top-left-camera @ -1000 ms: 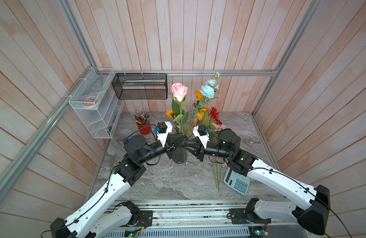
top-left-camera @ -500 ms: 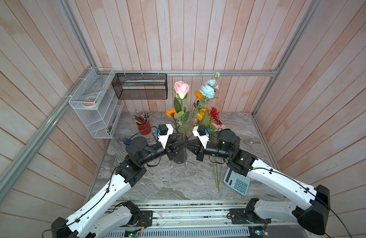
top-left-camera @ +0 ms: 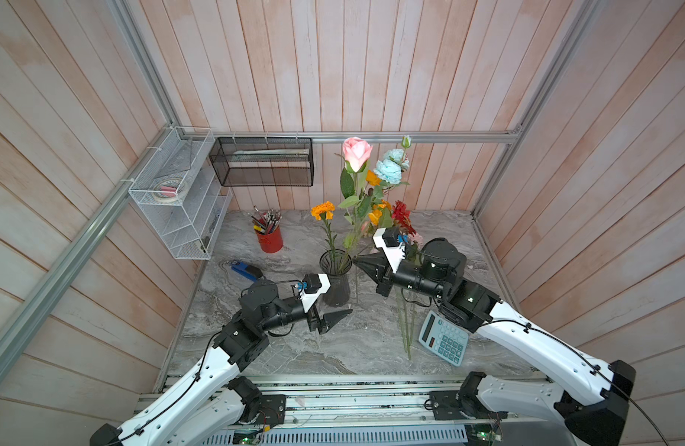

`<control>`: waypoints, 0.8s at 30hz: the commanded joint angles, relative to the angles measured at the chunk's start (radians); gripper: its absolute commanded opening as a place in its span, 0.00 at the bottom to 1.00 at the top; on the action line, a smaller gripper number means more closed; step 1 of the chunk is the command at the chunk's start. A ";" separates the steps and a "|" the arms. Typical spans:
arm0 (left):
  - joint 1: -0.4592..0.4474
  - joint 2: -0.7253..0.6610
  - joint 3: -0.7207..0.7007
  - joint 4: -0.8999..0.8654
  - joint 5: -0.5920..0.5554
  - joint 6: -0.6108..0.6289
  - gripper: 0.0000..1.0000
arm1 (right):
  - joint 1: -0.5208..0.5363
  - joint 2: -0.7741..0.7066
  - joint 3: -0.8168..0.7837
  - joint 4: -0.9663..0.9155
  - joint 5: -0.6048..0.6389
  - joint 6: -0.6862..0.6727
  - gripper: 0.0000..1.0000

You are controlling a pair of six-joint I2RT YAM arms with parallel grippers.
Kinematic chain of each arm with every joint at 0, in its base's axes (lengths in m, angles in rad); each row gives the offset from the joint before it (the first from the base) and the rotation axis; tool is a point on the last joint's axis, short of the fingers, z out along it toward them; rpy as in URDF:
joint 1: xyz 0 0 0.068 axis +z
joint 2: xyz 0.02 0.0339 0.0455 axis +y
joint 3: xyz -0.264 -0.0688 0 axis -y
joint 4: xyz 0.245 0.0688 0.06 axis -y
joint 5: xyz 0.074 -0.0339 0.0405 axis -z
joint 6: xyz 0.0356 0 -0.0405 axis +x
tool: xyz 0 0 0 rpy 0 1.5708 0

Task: Pick out pink flowers from the vase
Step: Pick up the flower from the vase, then place the flower at the center of the board.

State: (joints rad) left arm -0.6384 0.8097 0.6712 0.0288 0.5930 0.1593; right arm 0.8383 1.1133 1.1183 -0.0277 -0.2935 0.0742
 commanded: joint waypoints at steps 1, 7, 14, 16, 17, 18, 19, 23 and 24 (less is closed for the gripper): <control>-0.006 0.010 0.013 -0.087 -0.042 0.077 0.86 | -0.025 -0.055 0.041 -0.097 0.083 0.002 0.00; -0.019 0.025 0.006 -0.073 -0.043 0.083 0.86 | -0.177 -0.145 0.028 -0.203 0.157 0.076 0.00; -0.033 0.039 0.012 -0.076 -0.063 0.091 0.86 | -0.420 -0.216 0.020 -0.331 0.120 0.111 0.00; -0.033 0.041 0.010 -0.078 -0.069 0.091 0.86 | -0.463 -0.227 0.020 -0.370 0.128 0.106 0.00; -0.035 0.042 0.010 -0.079 -0.072 0.091 0.86 | -0.485 -0.230 0.018 -0.391 0.132 0.102 0.00; -0.035 0.043 0.012 -0.083 -0.074 0.091 0.86 | -0.506 -0.231 0.013 -0.411 0.135 0.102 0.00; -0.037 0.046 0.013 -0.086 -0.077 0.091 0.86 | -0.524 -0.229 0.007 -0.424 0.139 0.102 0.00; -0.037 0.051 0.009 -0.084 -0.082 0.091 0.86 | -0.610 -0.206 -0.035 -0.466 0.107 0.113 0.00; -0.038 0.052 0.009 -0.080 -0.084 0.091 0.86 | -0.627 -0.196 -0.048 -0.473 0.091 0.117 0.00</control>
State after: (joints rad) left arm -0.6720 0.8562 0.6712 -0.0456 0.5228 0.2367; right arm 0.2478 0.8967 1.1046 -0.4271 -0.1745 0.1726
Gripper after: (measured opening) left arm 0.858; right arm 0.052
